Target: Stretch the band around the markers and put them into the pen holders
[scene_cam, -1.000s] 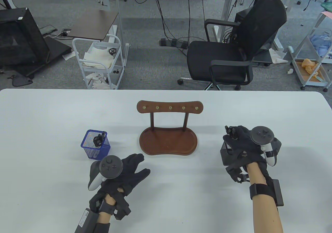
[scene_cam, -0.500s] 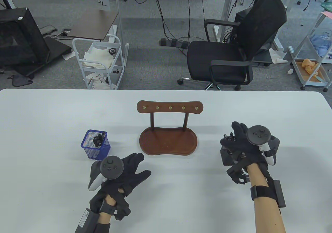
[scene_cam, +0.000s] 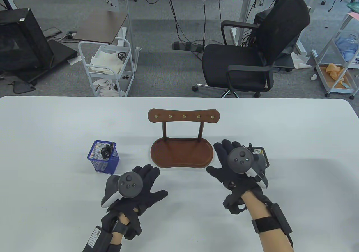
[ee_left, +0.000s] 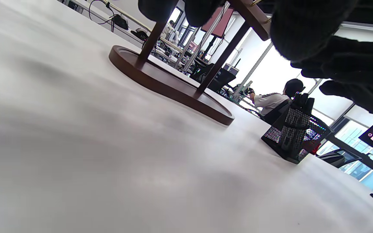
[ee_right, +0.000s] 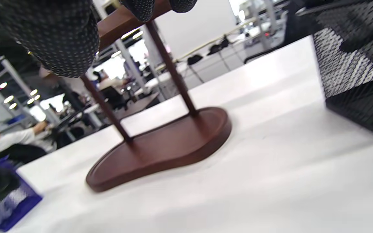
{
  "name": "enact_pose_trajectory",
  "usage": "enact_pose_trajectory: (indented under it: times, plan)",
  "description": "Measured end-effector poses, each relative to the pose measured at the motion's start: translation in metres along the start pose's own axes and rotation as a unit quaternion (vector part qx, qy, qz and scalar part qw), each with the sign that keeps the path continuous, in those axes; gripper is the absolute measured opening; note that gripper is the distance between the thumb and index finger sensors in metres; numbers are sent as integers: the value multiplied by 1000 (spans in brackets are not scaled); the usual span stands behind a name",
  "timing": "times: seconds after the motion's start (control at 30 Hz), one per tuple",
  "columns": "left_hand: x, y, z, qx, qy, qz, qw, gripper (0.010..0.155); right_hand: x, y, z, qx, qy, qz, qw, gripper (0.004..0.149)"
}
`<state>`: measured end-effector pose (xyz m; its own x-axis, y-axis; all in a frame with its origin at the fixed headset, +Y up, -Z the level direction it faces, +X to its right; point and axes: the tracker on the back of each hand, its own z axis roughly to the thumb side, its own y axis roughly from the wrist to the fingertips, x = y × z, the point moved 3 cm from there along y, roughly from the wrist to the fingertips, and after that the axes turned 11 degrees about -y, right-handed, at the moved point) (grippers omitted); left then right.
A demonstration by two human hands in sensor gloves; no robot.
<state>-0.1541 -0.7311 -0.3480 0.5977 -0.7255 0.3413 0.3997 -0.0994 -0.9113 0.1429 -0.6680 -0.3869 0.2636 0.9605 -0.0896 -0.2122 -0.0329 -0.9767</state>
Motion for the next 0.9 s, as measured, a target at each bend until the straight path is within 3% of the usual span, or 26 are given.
enact_pose_trajectory:
  times: [0.27,0.53,0.67,0.9]
  plan:
    - [7,-6,-8,-25,71,-19,997,92,-49,-18,46,59,-13,35,998,82]
    - [13,-18,-17,-17,107,2,994,96,-90,-26,52,62,-33,67,995,91]
    - [21,-20,-18,-10,111,-20,994,100,-102,-27,50,70,-41,91,993,94]
    - [18,-20,-16,-3,101,-23,995,100,-103,-26,47,69,-44,84,993,94]
